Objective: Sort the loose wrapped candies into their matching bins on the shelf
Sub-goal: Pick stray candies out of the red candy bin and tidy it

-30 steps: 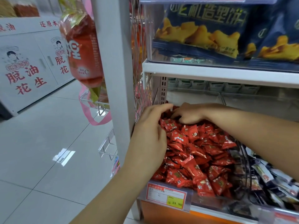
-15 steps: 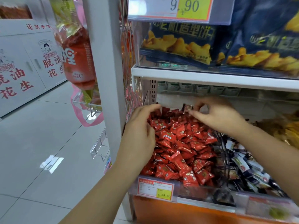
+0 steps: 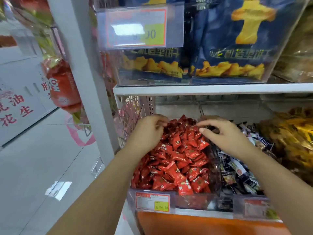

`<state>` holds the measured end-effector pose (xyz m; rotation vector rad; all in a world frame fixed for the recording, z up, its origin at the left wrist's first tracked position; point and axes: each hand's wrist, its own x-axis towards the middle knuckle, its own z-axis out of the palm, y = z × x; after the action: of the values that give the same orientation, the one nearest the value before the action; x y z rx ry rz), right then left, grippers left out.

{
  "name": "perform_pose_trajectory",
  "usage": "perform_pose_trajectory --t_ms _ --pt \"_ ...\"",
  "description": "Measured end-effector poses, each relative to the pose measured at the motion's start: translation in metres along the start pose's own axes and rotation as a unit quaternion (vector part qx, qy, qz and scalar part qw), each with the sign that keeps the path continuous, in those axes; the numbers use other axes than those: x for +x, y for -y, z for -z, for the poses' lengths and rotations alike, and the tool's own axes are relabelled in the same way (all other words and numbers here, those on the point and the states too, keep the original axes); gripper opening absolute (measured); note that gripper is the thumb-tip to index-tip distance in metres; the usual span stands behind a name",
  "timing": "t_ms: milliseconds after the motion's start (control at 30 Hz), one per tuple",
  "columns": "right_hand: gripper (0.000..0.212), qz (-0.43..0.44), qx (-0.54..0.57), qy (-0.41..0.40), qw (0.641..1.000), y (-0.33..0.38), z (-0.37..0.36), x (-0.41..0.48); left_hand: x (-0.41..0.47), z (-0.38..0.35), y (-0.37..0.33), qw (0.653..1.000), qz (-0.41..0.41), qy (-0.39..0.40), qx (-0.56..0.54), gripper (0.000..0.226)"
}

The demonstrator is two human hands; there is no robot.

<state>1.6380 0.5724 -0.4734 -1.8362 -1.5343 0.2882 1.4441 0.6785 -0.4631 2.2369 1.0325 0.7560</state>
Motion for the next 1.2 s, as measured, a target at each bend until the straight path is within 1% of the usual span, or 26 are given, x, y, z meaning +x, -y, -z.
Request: perform_pose_trajectory --t_ms 33,100,167,333,500,633,700,800,867,900,967,1033,1067,1133,1200 --pt "0.023 -0.007 0.018 0.000 1.000 -0.002 -0.001 0.002 0.014 -0.002 -0.002 0.998 0.019 0.036 0.040 0.033" --pt "0.022 -0.011 0.035 0.009 0.999 -0.008 -0.001 0.005 0.040 -0.010 -0.003 0.984 0.059 0.100 0.134 0.030" --pt "0.019 -0.009 0.045 0.020 0.999 -0.012 0.001 0.007 0.058 -0.022 0.001 0.972 0.094 0.147 0.159 0.029" --pt "0.018 -0.002 0.062 0.028 0.998 -0.018 0.002 0.009 0.079 -0.044 0.017 0.957 0.111 0.179 0.199 0.029" --pt "0.014 0.005 0.060 0.028 0.998 -0.019 0.003 0.010 0.088 -0.051 0.024 0.961 0.098 0.165 0.201 0.026" --pt "0.017 0.000 0.053 0.029 0.998 -0.016 0.002 0.010 0.090 -0.055 0.029 0.962 0.105 0.151 0.200 0.026" --pt "0.018 -0.002 0.052 0.029 0.998 -0.016 0.001 0.010 0.090 -0.054 0.030 0.966 0.108 0.143 0.189 0.022" --pt "0.017 0.004 0.054 0.033 0.998 -0.016 0.001 0.010 0.085 -0.045 0.021 0.980 0.091 0.098 0.147 0.007" --pt "0.017 0.002 0.078 0.026 0.997 -0.018 0.001 0.009 0.078 -0.037 0.011 0.991 0.074 0.050 0.103 0.006" --pt "0.018 -0.002 0.105 0.010 0.994 -0.019 0.000 0.008 0.072 -0.033 0.005 0.994 0.064 0.026 0.082 0.006" --pt "0.016 -0.015 0.170 -0.057 0.984 -0.022 -0.001 0.006 0.059 -0.029 -0.010 0.999 0.037 0.000 0.027 0.005" --pt "0.017 -0.039 0.211 -0.144 0.966 -0.023 0.001 0.001 0.048 -0.032 -0.028 0.999 -0.019 0.007 -0.043 0.015" --pt "0.018 -0.051 0.212 -0.187 0.958 -0.024 0.004 -0.001 0.044 -0.036 -0.038 0.997 -0.044 0.018 -0.063 0.020" --pt "0.019 -0.067 0.184 -0.255 0.947 -0.026 0.010 -0.008 0.043 -0.049 -0.056 0.994 -0.076 0.045 -0.069 0.019" --pt "0.019 -0.067 0.170 -0.285 0.941 -0.028 0.016 -0.014 0.046 -0.061 -0.065 0.992 -0.090 0.064 -0.060 0.017"
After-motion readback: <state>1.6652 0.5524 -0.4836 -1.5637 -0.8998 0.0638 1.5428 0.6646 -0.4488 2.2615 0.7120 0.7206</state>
